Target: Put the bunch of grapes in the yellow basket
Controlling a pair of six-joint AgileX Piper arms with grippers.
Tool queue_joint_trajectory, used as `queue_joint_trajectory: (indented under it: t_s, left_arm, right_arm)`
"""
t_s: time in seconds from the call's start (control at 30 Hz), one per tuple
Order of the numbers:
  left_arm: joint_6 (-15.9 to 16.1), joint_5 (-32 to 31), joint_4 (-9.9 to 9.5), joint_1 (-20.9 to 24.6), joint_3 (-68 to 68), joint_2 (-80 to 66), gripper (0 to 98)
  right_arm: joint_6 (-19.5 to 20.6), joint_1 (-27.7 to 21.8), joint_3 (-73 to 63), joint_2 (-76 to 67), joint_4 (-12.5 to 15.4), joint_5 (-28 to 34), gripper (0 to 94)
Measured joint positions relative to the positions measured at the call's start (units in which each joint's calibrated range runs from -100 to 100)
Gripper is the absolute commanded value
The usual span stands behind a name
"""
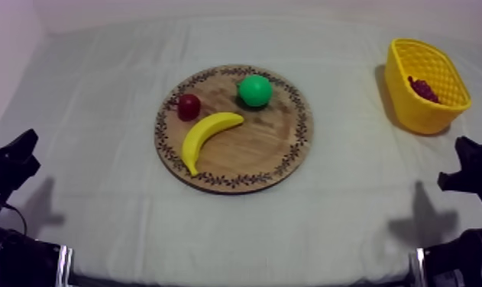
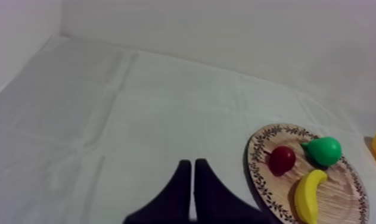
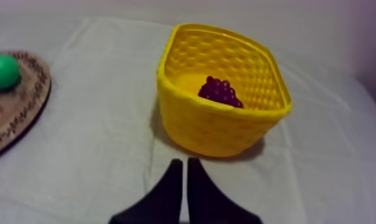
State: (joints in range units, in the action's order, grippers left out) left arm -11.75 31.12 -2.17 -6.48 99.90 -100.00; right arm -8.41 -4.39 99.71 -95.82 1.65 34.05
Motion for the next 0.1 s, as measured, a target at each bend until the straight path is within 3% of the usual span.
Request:
queue_joint_trajectory:
  t_s: [0.1]
  left_arm:
    - [0.0,0.0,0.0,0.0,0.0,0.0,0.1]
  right_arm:
    - [-2.89,0.0,0.0,0.0,0.0,0.0,0.3]
